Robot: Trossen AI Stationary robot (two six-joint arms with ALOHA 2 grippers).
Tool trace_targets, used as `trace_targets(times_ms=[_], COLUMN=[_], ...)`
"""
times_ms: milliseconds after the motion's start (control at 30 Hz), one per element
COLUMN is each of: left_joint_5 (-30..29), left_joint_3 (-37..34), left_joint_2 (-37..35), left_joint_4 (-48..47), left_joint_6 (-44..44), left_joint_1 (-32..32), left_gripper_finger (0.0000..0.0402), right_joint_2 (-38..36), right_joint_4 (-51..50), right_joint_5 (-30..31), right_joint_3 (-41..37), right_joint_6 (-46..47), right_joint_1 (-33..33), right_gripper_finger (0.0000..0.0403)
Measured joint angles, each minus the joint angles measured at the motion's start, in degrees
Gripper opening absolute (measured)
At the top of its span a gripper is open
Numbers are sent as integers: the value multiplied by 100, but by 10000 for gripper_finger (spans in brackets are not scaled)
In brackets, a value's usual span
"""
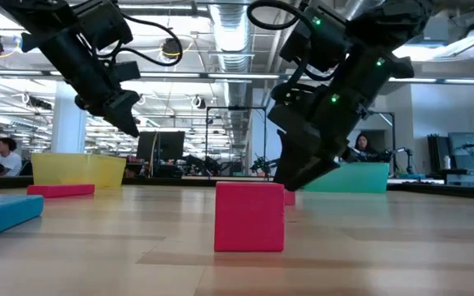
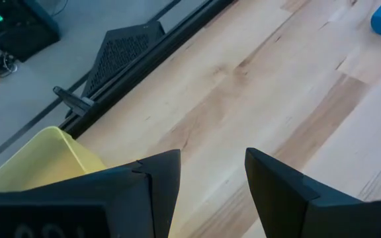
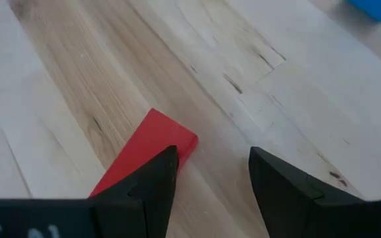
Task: Sort & place blocks by color
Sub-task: Put the top right red block into the blue bin
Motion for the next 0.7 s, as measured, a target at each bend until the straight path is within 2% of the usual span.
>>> trace_targets(times_ms=[267,467,567,700], left_joint_5=[-49,-107,-110,-111], left_joint_3=[0,0,0,0], left_joint_2=[-2,-2,-2,-2], left_joint_4=[0,-1,36,80], left_joint_6=[-4,-1,12,18], left_joint_1=[4,4,4,4], left_gripper_finger=[161,161,161,161], right_joint_2=[-301,-947,-1117,-879], right_joint_4=[-955,-1273,-880,659], right_joint_5=[120,305,355,-72], right_joint_3=[-45,-69,-72,-56], right_joint_6=[-15,-17,-175,-819], right_joint_1=[31,119,173,401], right_gripper_finger=[159,156,166,178])
